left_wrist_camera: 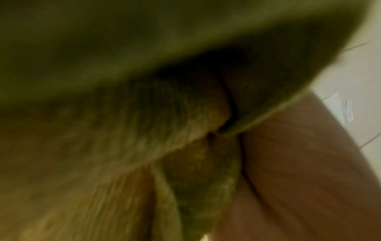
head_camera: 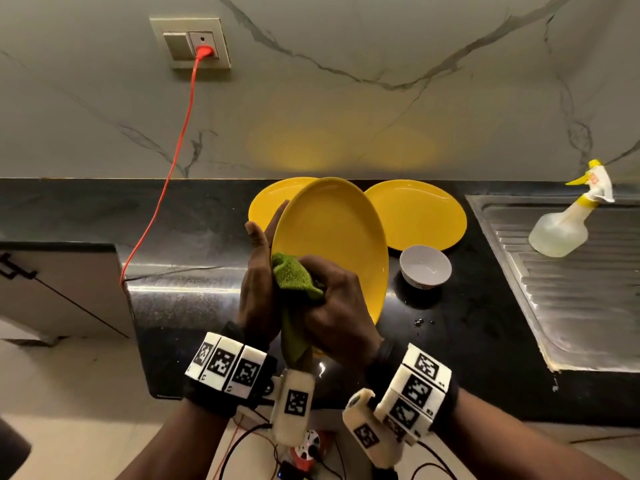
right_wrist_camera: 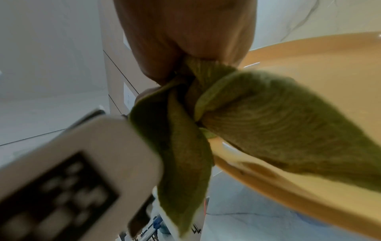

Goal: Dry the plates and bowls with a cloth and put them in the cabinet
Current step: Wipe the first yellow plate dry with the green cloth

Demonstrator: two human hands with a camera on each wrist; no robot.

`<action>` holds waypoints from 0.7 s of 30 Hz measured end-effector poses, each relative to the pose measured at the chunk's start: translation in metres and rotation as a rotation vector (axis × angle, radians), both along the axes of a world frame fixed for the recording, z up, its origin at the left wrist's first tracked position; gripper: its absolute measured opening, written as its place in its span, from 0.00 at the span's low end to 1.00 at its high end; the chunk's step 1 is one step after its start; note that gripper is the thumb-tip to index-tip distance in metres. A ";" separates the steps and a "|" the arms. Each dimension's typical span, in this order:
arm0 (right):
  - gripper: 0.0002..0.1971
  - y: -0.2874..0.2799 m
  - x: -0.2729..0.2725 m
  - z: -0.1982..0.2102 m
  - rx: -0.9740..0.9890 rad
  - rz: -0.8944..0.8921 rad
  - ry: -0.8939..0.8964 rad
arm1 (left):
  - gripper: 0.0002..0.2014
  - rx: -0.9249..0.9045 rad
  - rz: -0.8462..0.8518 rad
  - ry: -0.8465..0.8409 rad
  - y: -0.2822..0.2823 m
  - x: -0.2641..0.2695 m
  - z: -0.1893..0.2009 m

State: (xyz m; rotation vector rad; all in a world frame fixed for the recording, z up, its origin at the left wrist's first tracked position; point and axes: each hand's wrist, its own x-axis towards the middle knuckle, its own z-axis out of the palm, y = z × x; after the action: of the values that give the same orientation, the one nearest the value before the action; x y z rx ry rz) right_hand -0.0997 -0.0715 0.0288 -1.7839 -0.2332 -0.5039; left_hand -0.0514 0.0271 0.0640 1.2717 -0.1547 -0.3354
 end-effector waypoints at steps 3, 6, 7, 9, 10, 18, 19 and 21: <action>0.08 -0.004 0.011 0.014 0.014 -0.009 0.016 | 0.35 -0.046 -0.017 0.040 -0.004 -0.003 -0.007; 0.09 -0.012 0.027 0.026 0.037 -0.108 0.001 | 0.34 -0.081 -0.006 0.041 -0.008 -0.003 -0.005; 0.09 -0.014 0.031 0.028 0.033 -0.136 -0.006 | 0.35 -0.079 0.002 0.042 -0.009 -0.002 -0.006; 0.07 -0.013 0.030 0.027 0.014 -0.132 -0.006 | 0.35 -0.096 0.021 0.022 -0.010 -0.002 -0.009; 0.05 -0.012 0.025 0.025 0.010 -0.100 -0.001 | 0.34 -0.098 0.026 0.008 -0.009 -0.001 -0.012; 0.07 -0.009 0.016 0.018 0.054 -0.003 0.032 | 0.30 -0.073 0.066 -0.001 -0.007 -0.001 -0.013; 0.07 -0.012 0.023 0.022 0.051 -0.057 0.029 | 0.31 -0.073 0.050 0.000 -0.009 -0.003 -0.011; 0.08 -0.019 0.037 0.029 0.040 -0.148 0.023 | 0.28 -0.049 0.023 -0.043 -0.011 -0.006 -0.007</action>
State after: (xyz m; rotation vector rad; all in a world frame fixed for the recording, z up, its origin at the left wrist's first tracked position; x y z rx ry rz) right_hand -0.0623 -0.0909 0.0581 -1.7750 -0.0749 -0.5883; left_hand -0.0574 0.0166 0.0567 1.2314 -0.1835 -0.2834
